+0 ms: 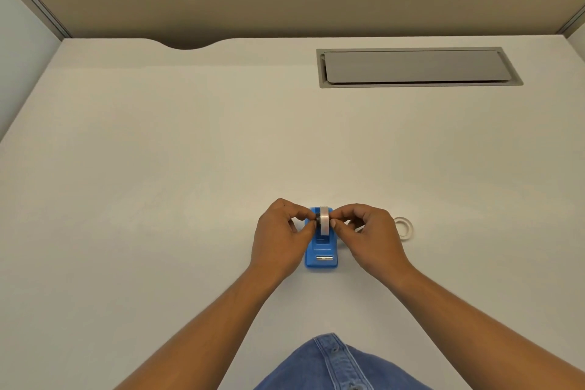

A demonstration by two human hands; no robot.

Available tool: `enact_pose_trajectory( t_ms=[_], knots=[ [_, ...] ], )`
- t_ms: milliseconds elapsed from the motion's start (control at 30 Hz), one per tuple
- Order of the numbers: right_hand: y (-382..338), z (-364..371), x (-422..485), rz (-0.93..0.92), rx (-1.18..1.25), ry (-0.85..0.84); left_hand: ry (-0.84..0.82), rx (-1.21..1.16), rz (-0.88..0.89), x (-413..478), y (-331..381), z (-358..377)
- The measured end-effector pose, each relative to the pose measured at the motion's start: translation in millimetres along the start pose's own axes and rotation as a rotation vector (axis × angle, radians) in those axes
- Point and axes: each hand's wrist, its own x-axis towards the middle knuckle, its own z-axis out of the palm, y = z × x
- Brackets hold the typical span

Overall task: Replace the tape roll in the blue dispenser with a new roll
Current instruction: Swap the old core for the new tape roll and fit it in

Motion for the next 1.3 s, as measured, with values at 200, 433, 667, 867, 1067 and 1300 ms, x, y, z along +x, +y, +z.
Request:
enact_pose_trajectory(
  t_ms=[200,433,667,867,1067,1300],
  knots=[
    [1.8,-2.3,-0.5,0.016,-0.031,-0.026,0.007,-0.023,0.028,-0.9,-2.4,-0.9],
    [1.9,-16.9,-12.2,-0.105,-0.288,-0.154,-0.199,0.100,0.131,-16.0,-25.2,-19.9],
    [-6.8,-12.6,-1.0,-0.280,-0.489,-0.152,-0.277,0.277,0.225,-18.7,-14.9,-13.5],
    [-8.4,-8.0,2.1,-0.294,-0.554,-0.134,-0.246,0.283,0.268,-18.5,-10.8,-5.8],
    [-7.3,-4.1,2.6,-0.258,-0.597,-0.153,-0.237,0.254,0.168,-18.2,-15.2,-2.9],
    [-6.9,-3.1,4.3,-0.253,-0.611,-0.158,-0.243,0.275,0.151,-16.9,-14.5,-2.9]
  ],
)
